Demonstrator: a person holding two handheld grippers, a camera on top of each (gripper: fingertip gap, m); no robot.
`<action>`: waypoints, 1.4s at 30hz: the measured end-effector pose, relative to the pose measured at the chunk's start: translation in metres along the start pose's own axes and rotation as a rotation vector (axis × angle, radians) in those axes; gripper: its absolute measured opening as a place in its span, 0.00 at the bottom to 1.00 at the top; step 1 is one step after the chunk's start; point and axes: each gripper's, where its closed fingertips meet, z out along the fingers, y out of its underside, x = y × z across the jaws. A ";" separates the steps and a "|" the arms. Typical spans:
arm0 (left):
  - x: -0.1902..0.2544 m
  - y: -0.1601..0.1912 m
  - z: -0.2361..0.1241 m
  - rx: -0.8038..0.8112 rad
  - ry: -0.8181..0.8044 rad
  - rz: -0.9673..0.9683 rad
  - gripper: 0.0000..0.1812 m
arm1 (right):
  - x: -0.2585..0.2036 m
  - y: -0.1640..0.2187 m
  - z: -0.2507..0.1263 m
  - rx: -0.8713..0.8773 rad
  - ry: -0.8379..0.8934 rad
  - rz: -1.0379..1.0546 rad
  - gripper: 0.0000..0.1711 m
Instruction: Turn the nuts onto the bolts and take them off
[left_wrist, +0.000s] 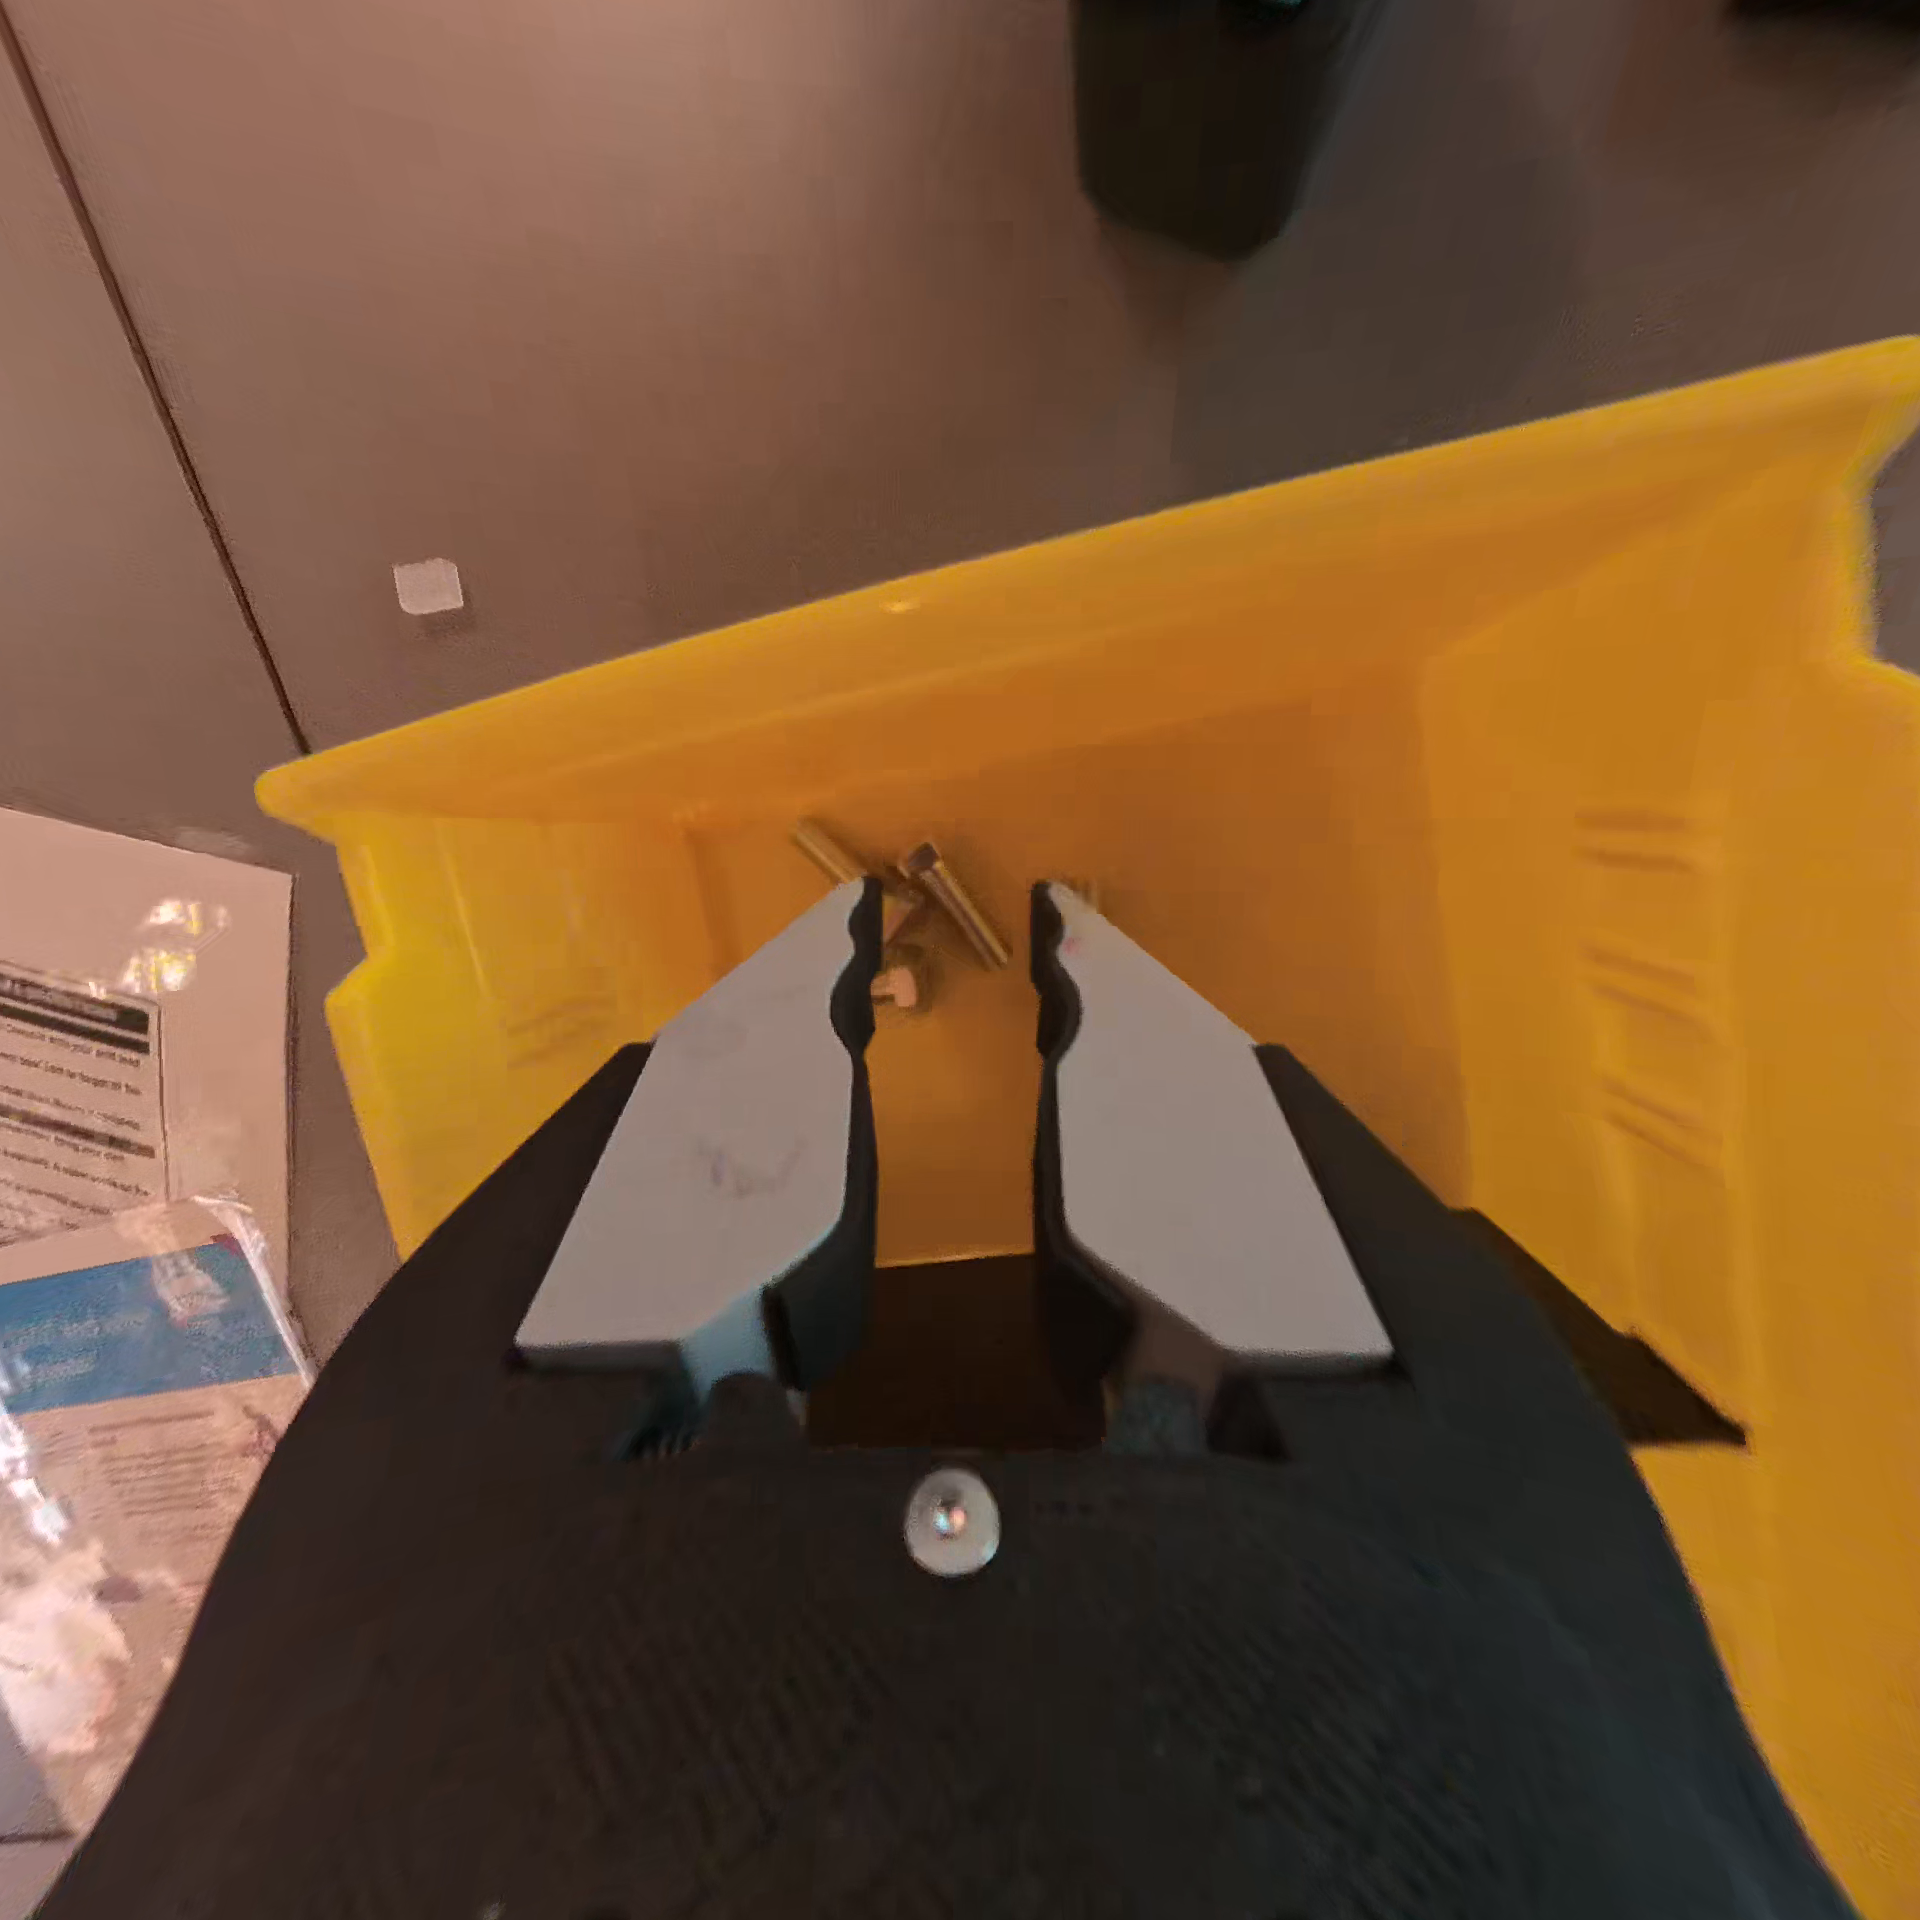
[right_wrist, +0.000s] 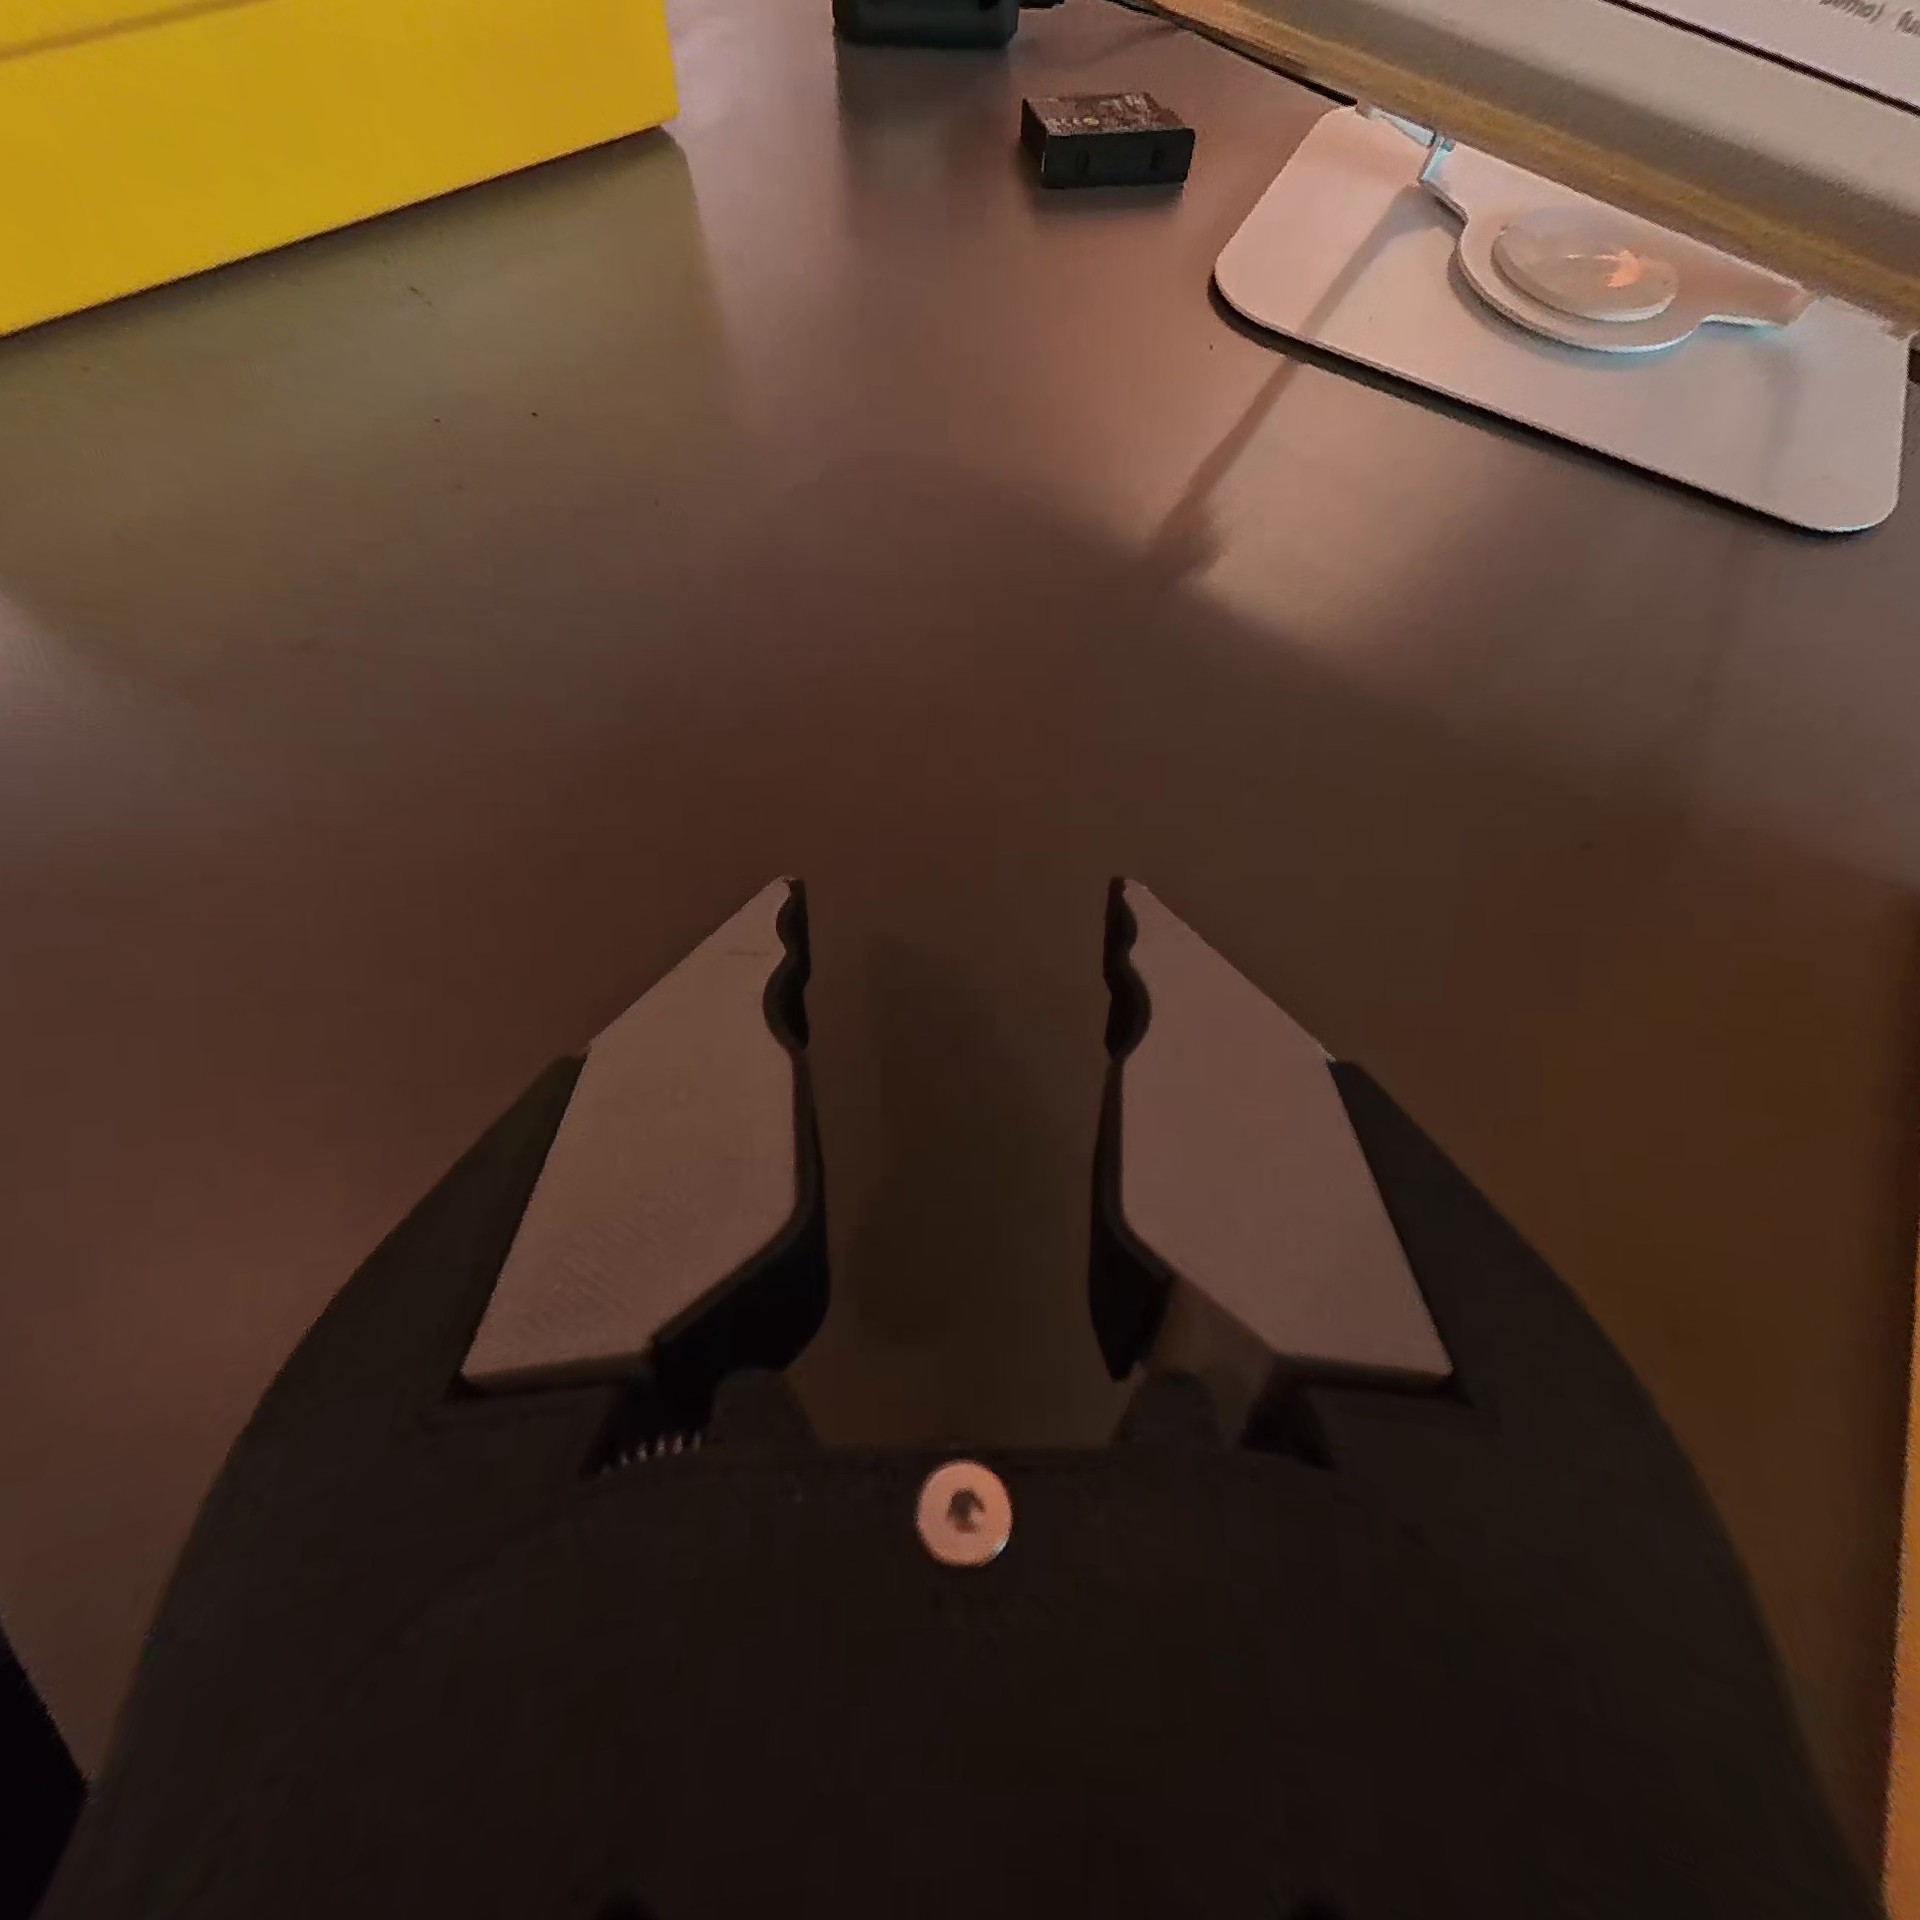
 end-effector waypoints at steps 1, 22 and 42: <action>-0.004 0.001 0.007 -0.024 -0.010 -0.004 0.14 | -0.001 0.000 0.000 0.002 -0.008 0.004 0.32; -0.029 0.037 0.046 -0.235 -0.115 0.089 0.04 | -0.008 0.000 -0.002 0.005 -0.008 -0.058 0.31; 0.272 0.018 -0.192 0.972 0.542 0.251 0.04 | -0.028 -0.020 -0.020 0.169 -0.206 0.013 0.25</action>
